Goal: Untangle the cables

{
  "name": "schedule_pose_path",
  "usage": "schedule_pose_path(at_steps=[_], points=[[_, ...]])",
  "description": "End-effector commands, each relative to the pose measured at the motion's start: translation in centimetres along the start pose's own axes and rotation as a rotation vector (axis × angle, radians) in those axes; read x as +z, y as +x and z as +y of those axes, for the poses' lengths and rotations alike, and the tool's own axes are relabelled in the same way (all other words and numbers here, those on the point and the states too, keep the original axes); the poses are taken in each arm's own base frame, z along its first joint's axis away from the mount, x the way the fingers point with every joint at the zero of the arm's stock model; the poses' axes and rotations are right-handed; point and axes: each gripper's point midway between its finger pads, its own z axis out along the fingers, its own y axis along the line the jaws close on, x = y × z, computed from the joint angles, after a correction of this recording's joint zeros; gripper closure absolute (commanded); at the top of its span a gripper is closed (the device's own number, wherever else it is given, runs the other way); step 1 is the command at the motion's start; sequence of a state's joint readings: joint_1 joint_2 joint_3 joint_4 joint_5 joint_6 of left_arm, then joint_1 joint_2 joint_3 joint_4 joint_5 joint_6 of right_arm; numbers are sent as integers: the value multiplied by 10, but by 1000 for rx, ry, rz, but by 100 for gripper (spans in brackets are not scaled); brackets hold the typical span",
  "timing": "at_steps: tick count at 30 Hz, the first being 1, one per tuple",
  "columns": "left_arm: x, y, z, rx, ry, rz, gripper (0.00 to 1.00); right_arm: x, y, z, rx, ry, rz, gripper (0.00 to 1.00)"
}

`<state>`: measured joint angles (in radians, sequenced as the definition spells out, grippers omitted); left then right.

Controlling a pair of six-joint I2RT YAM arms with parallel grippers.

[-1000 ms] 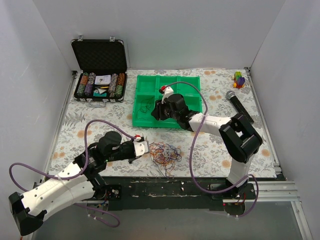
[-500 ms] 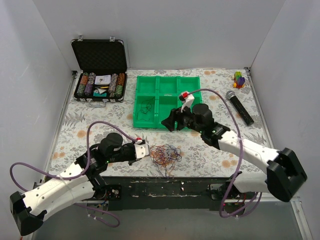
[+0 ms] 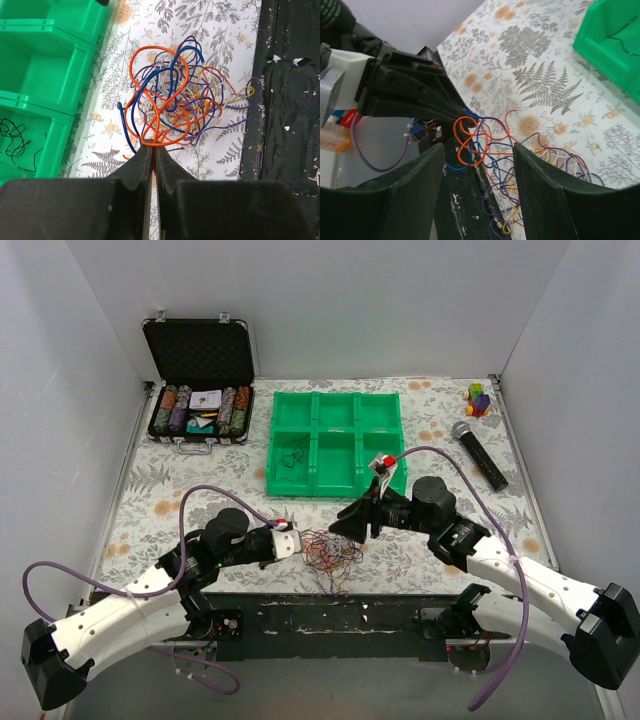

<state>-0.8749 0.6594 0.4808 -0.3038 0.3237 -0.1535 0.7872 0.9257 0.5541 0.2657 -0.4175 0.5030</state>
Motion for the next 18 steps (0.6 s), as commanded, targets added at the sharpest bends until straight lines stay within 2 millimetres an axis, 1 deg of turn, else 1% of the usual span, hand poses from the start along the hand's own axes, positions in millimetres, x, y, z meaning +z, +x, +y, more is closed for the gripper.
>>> schedule_pose_path(at_steps=[1, 6, 8, 10, 13, 15, 17, 18], points=[[1, -10, 8, 26, -27, -29, 100, 4, 1, 31, -11, -165, 31, 36], [2, -14, 12, 34, -46, -45, 100, 11, 12, 36, -5, -206, 81, 38], [2, -18, 16, 49, -63, -57, 100, 16, 20, 35, -3, -208, 118, 40], [3, -20, 17, 54, -63, -64, 100, 21, 28, 29, 5, -184, 149, 41], [3, -26, 16, 55, -50, -81, 100, 24, 26, 30, -6, -191, 143, 43], [3, -26, 14, 53, -44, -82, 100, 25, 21, 32, -11, -196, 128, 53], [2, -25, 13, 56, -37, -83, 100, 26, 17, 34, -20, -199, 112, 75], [2, -24, 11, 55, -31, -82, 100, 26, 15, 34, -24, -196, 105, 83]])
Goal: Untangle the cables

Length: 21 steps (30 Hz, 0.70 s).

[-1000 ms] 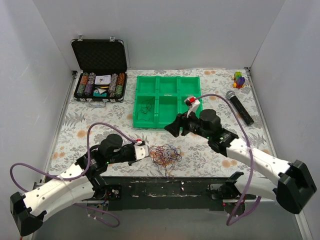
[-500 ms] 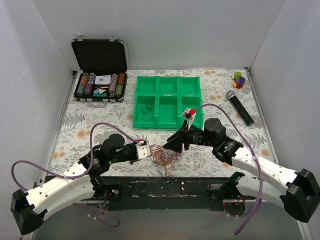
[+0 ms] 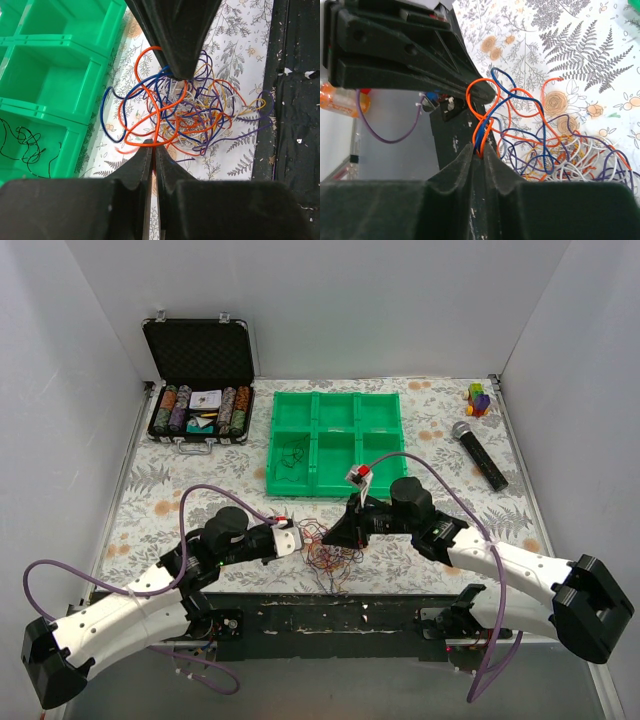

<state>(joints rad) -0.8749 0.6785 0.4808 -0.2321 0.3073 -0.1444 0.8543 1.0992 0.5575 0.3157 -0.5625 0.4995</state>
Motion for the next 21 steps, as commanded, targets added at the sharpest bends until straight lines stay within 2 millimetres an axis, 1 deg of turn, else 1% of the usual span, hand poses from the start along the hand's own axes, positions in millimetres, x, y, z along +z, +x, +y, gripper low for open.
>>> schedule_pose_path(at_steps=[1, 2, 3, 5, 9, 11, 13, 18, 21], points=[[-2, -14, 1, 27, 8, -47, 100, 1, -38, 24, -86, -60, -93, 90], [-3, -14, -1, 22, 13, -46, 94, 1, -38, 23, -90, -56, -93, 95], [-3, -16, 0, 21, 15, -47, 84, 1, -38, 23, -93, -51, -94, 99], [-5, -18, 1, 13, 12, -42, 73, 0, -36, 23, -100, -42, -86, 99], [-11, -27, 6, -24, -9, -42, 58, -1, -29, 22, -124, -29, -56, 99], [-16, -36, 10, -44, -27, -51, 52, -1, -27, 21, -149, -13, -36, 99], [-24, -51, 17, -77, -50, -64, 45, -2, -24, 19, -171, 6, -8, 99], [-34, -76, 23, -109, -50, -94, 34, -3, -18, 18, -217, 25, 39, 99], [-29, -75, 18, -123, -19, -90, 33, -2, -18, 20, -237, 29, 52, 99]])
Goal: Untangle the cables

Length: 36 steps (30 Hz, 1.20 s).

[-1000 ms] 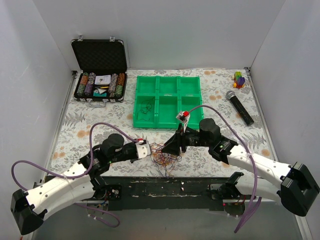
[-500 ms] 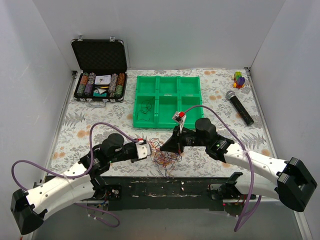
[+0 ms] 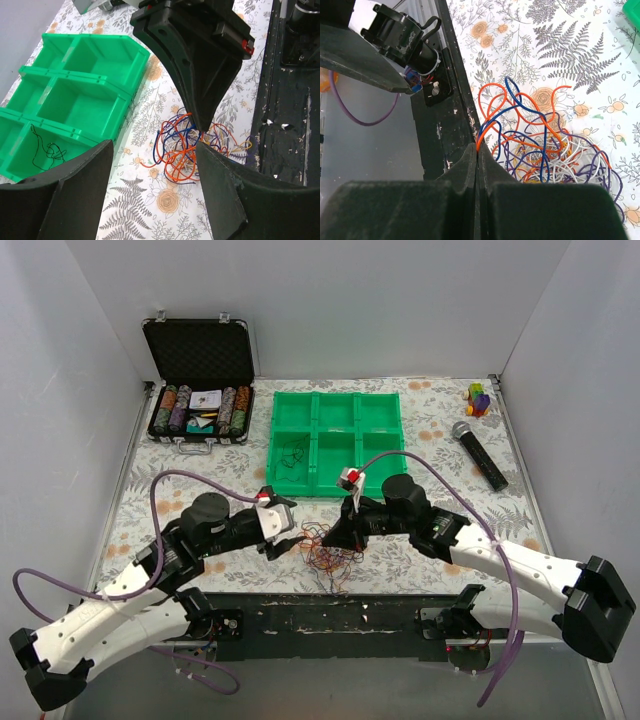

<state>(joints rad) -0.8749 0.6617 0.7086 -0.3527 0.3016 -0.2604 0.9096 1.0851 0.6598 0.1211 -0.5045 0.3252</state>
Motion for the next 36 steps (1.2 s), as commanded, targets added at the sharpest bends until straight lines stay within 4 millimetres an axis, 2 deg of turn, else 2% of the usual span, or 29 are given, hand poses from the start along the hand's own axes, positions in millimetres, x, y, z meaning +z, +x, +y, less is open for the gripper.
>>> schedule_pose_path(at_steps=[1, 6, 7, 8, 10, 13, 15, 18, 24, 28, 30, 33, 34, 36], points=[[3, 3, -9, -54, 44, 26, 33, -3, -18, 11, -104, -2, -8, 99], [16, 29, -26, -20, 142, 66, 45, 1, -20, 17, -135, 8, 7, 99], [18, 33, -30, -11, 169, 76, 50, 0, -20, 19, -141, 9, 5, 99], [19, 36, -33, 7, 187, 79, 61, 0, -21, 20, -143, 10, 6, 99], [25, 41, -32, 22, 191, 83, 77, 0, -22, 21, -146, 11, 2, 99], [32, 42, -22, 52, 170, 90, 90, -1, -18, 21, -137, 20, 22, 99], [32, 38, -16, 55, 160, 86, 95, -2, -18, 22, -139, 24, 20, 99], [29, 38, -17, 56, 170, 87, 100, -4, -18, 23, -142, 24, 16, 99], [25, 40, -19, 52, 165, 92, 100, -4, -21, 25, -149, 25, 10, 99], [24, 31, -8, 66, 110, 68, 100, -5, -19, 23, -148, 31, 15, 98], [24, 19, 7, 94, 37, 35, 100, -4, -16, 18, -143, 49, 22, 81], [20, -7, 41, 132, -119, -4, 100, -4, -16, 14, -136, 71, 10, 40], [19, -15, 51, 137, -160, -5, 100, -5, -18, 15, -131, 72, 0, 29], [18, -31, 66, 138, -212, -7, 100, -6, -20, 12, -131, 91, -11, 19]])
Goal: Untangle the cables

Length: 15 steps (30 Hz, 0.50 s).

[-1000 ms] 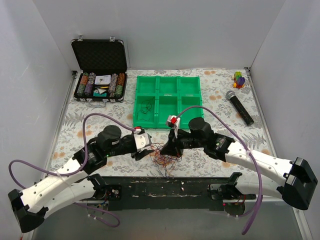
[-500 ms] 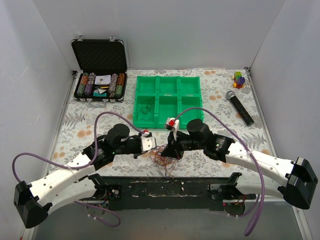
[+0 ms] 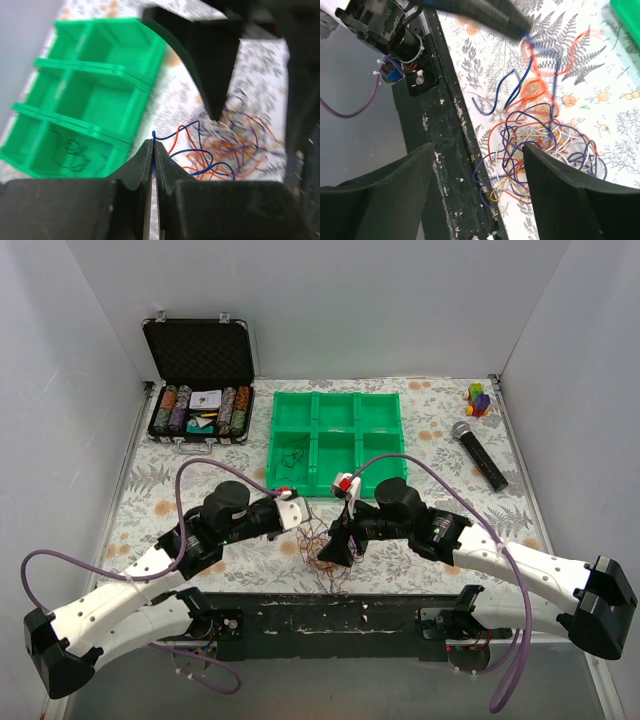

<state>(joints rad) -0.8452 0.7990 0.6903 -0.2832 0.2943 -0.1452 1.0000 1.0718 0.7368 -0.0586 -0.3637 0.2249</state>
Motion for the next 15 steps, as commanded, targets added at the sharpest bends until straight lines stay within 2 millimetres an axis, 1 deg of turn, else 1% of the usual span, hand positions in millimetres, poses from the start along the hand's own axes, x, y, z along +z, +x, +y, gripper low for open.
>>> schedule_pose_path(at_steps=[1, 3, 5, 8, 11, 13, 15], points=[[-15, -59, 60, 55, -220, -86, 100, -7, -28, 3, -38, 25, -91, 17], [-19, -73, 61, 68, -210, -116, 100, -7, -29, 0, -38, 42, -95, 15], [-23, -85, 66, 68, -221, -136, 100, -7, -28, -2, -37, 54, -97, 13], [-28, -92, 75, 49, -254, -129, 100, -8, -22, -11, -24, 97, -99, 12], [-35, -101, 76, 69, -260, -147, 100, -4, -18, -23, -17, 141, -124, 11], [-39, -104, 78, 69, -265, -144, 100, 2, -8, -34, -10, 177, -116, 10], [-44, -108, 81, 70, -275, -139, 100, 8, 2, -41, -4, 185, -111, 10]])
